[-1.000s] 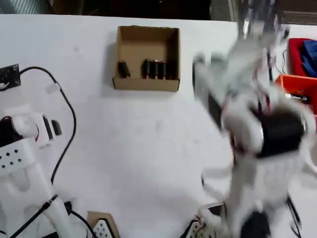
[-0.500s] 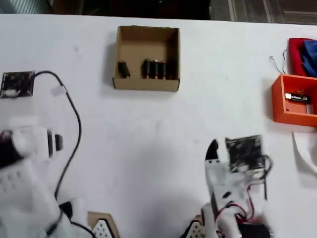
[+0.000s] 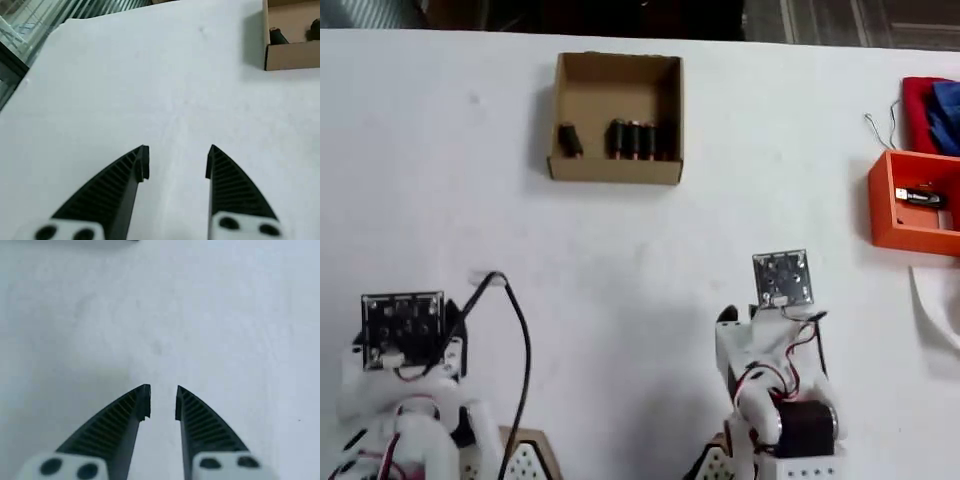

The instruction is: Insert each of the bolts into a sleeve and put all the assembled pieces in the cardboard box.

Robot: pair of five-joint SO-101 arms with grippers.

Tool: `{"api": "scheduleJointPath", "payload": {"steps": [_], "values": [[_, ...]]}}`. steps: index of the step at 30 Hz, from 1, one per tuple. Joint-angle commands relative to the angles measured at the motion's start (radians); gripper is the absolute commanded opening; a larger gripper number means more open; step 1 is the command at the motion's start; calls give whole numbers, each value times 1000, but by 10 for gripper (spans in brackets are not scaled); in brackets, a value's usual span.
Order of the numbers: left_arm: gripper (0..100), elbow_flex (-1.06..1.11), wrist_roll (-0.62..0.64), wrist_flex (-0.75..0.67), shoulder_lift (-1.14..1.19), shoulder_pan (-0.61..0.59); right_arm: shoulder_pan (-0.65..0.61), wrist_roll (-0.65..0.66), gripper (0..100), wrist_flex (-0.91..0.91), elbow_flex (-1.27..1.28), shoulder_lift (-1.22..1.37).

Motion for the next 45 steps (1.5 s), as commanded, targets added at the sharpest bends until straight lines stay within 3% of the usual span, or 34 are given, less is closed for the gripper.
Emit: {"api": "scheduleJointPath", "payload": {"steps": [1,4,11,19,25,41,45], "values": [[205,196,114,-72,-104,41,28,-6,73,-137,101,12],[206,277,198,-110,-141,54,53,-3,73,-196,180,12],[203,375,192,-106,-135,115,50,-2,73,-70,195,12],[204,527,192,-183,-135,252,50,-2,73,-68,215,12],[203,694,192,-241,-133,265,53,-2,73,-119,308,12],[203,710,192,-262,-133,264,54,-5,74,-117,304,12],[203,806,190,-321,-133,262,50,-3,74,-120,304,12]]}}
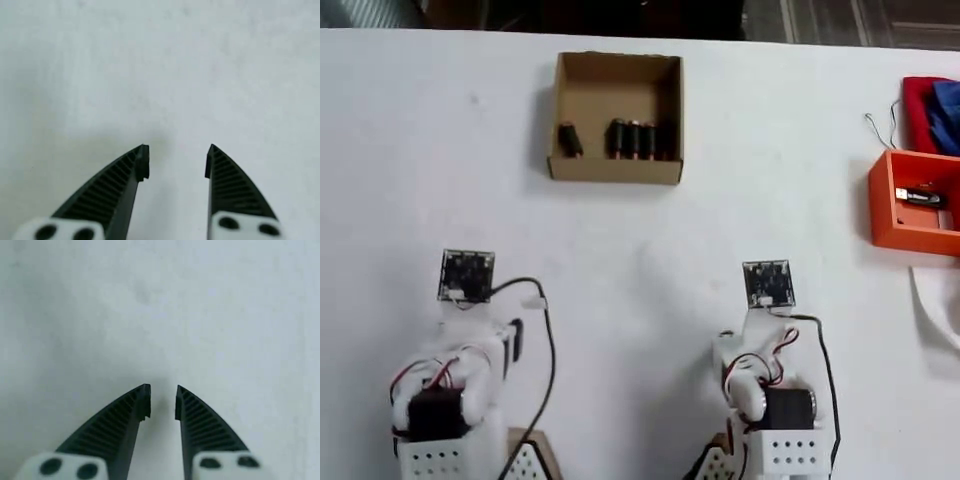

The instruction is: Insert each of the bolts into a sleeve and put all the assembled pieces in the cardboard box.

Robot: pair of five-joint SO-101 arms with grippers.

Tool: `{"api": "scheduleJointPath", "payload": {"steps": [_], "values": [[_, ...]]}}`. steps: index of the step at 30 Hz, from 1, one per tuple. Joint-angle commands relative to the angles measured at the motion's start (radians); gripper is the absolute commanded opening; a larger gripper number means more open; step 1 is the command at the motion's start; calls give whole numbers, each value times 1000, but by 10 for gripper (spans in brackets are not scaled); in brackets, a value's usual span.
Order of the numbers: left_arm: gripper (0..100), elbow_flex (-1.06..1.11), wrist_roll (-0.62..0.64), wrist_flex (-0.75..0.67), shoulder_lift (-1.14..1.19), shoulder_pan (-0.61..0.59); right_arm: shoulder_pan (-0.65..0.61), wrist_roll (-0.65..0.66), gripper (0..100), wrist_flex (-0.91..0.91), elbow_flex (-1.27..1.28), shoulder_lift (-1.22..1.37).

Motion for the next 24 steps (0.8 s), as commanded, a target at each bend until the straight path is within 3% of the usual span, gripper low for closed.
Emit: {"api": "scheduleJointPath", "payload": {"steps": [1,24], "values": [[204,117,5,-52,-26,8,-1,-3,74,-16,6,5],[207,151,6,-74,-26,9,-1,-8,74,-16,6,5]]}}
